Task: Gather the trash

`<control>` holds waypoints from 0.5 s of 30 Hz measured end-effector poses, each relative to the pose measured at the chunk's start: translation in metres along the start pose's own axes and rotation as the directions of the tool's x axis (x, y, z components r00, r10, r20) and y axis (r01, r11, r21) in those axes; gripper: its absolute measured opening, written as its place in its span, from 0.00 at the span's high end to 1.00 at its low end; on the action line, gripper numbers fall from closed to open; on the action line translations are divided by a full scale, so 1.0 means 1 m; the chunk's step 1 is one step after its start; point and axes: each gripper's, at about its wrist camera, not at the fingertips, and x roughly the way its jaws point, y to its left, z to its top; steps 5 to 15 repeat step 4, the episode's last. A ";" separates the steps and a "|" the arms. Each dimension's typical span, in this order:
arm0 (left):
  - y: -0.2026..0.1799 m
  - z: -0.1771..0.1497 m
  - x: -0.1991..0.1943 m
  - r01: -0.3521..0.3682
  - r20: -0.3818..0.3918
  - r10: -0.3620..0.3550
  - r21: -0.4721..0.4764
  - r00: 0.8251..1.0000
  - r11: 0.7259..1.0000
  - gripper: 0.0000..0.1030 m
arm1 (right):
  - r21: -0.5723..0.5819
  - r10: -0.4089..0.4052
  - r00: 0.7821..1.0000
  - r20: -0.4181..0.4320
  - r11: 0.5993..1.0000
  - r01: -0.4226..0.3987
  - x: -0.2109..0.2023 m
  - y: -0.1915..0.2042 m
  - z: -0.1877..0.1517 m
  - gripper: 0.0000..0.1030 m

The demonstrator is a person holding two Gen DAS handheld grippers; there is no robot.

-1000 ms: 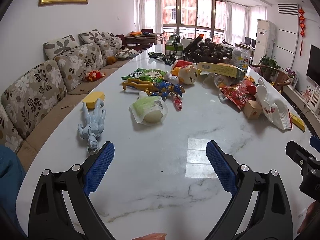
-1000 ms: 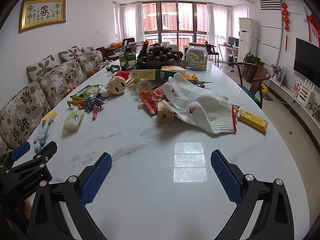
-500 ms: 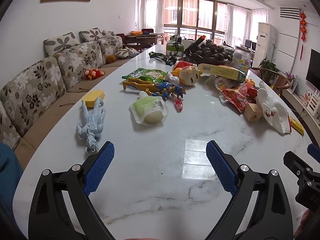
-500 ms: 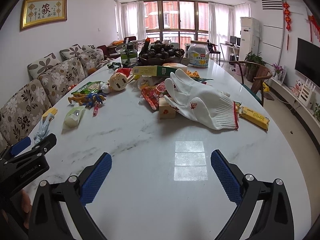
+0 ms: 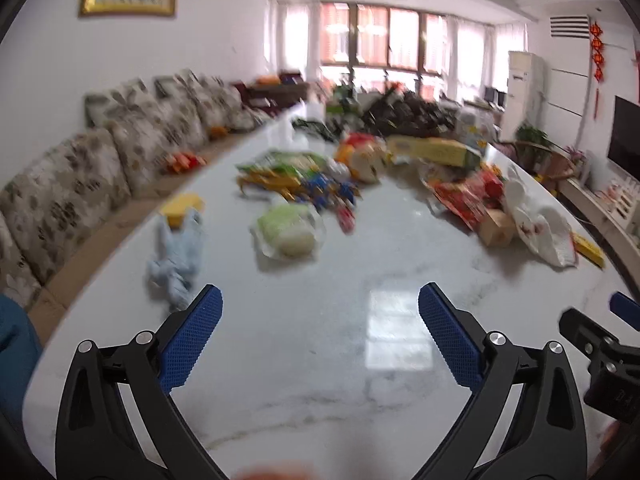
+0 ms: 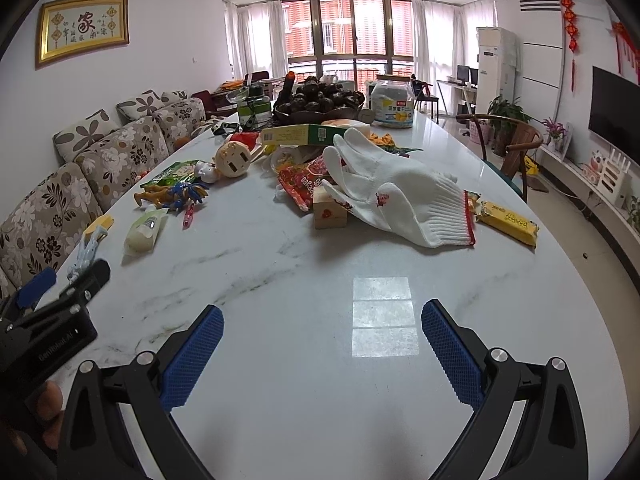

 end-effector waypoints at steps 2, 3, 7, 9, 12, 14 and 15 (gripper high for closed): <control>0.001 -0.001 0.003 0.008 -0.019 -0.008 -0.015 1.000 1.000 0.07 | 0.015 -0.001 1.000 -0.002 1.000 0.001 0.000 -0.002 0.001 0.05; 0.002 -0.001 0.003 0.001 -0.018 -0.001 -0.025 1.000 1.000 0.07 | 0.021 -0.002 1.000 0.000 1.000 0.002 -0.001 -0.002 0.001 0.05; 0.003 -0.002 0.003 0.002 -0.015 -0.002 -0.034 1.000 0.999 0.07 | 0.025 -0.002 1.000 0.002 1.000 0.002 -0.001 -0.003 0.002 0.05; 0.003 -0.002 0.003 0.002 -0.015 -0.002 -0.034 1.000 0.999 0.07 | 0.025 -0.002 1.000 0.002 1.000 0.002 -0.001 -0.003 0.002 0.05; 0.003 -0.002 0.003 0.002 -0.015 -0.002 -0.034 1.000 0.999 0.07 | 0.025 -0.002 1.000 0.002 1.000 0.002 -0.001 -0.003 0.002 0.05; 0.003 -0.002 0.003 0.002 -0.015 -0.002 -0.034 1.000 0.999 0.07 | 0.025 -0.002 1.000 0.002 1.000 0.002 -0.001 -0.003 0.002 0.05; 0.003 -0.002 0.003 0.002 -0.015 -0.002 -0.034 1.000 0.999 0.07 | 0.025 -0.002 1.000 0.002 1.000 0.002 -0.001 -0.003 0.002 0.05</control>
